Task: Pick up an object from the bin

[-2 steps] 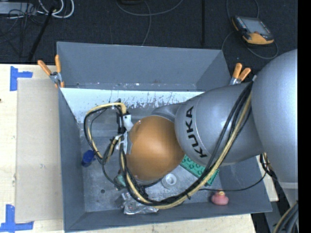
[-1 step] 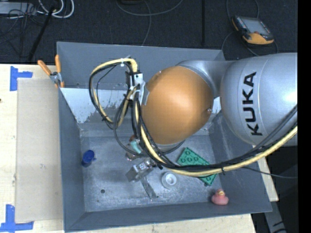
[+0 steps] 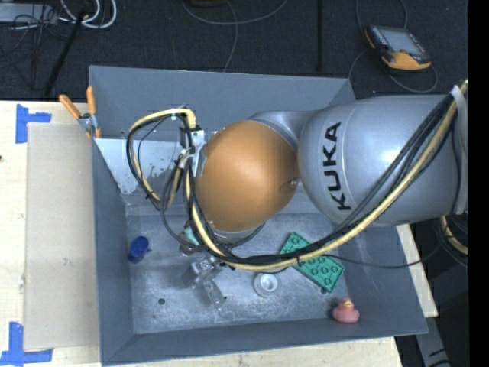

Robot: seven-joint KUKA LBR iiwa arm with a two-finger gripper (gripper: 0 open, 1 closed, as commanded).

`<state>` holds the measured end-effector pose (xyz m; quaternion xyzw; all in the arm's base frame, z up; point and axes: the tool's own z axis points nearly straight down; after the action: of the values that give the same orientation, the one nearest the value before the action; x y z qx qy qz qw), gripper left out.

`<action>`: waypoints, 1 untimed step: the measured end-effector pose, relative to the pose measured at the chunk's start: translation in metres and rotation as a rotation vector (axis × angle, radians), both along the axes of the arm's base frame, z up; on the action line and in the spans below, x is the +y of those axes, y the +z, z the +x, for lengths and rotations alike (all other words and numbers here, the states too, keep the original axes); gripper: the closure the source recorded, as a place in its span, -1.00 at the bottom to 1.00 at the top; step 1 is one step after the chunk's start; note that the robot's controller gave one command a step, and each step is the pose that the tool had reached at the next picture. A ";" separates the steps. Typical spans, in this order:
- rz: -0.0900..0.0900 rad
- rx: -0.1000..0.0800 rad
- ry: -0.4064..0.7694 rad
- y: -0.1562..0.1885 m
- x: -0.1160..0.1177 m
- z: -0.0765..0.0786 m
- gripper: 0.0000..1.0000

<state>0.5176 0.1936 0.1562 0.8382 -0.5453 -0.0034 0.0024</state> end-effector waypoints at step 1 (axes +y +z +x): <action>0.006 -0.015 0.014 0.127 0.019 -0.005 1.00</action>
Offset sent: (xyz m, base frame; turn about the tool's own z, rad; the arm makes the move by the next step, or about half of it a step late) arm -0.0059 0.0166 0.1232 -0.0169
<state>0.5125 0.2125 0.2831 0.8420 -0.5394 0.0012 -0.0039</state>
